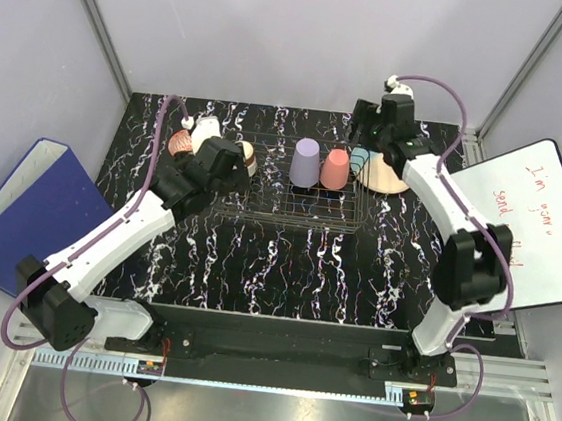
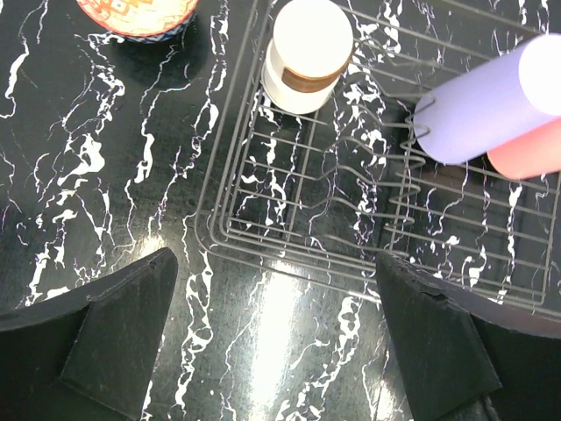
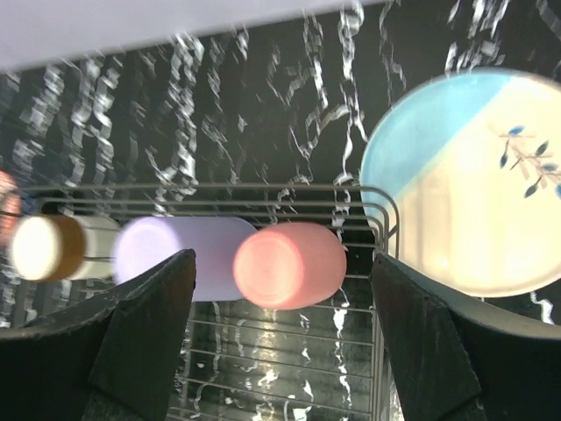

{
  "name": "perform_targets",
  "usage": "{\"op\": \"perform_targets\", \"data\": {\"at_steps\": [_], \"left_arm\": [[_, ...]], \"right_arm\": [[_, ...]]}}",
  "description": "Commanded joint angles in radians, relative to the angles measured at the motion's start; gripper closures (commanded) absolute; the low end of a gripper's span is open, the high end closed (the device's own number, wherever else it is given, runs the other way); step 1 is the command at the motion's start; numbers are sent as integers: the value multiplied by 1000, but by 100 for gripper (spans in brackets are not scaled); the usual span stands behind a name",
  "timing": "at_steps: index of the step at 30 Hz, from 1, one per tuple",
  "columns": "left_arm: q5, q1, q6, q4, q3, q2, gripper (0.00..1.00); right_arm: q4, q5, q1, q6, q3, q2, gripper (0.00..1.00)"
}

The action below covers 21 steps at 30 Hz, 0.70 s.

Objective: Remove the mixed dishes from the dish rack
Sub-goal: Pick up the cup from the dish rack.

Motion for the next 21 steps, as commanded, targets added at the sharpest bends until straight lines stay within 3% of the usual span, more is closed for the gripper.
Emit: {"op": "perform_targets", "data": {"at_steps": [1, 10, 21], "left_arm": [[20, -7, 43, 46, -4, -28, 1], [-1, -7, 67, 53, -19, -36, 1], [3, -7, 60, 55, -50, -56, 1]], "right_arm": [[-13, -28, 13, -26, 59, 94, 11], [44, -34, 74, -41, 124, 128, 11], [-21, 4, 223, -115, 244, 216, 7]]}}
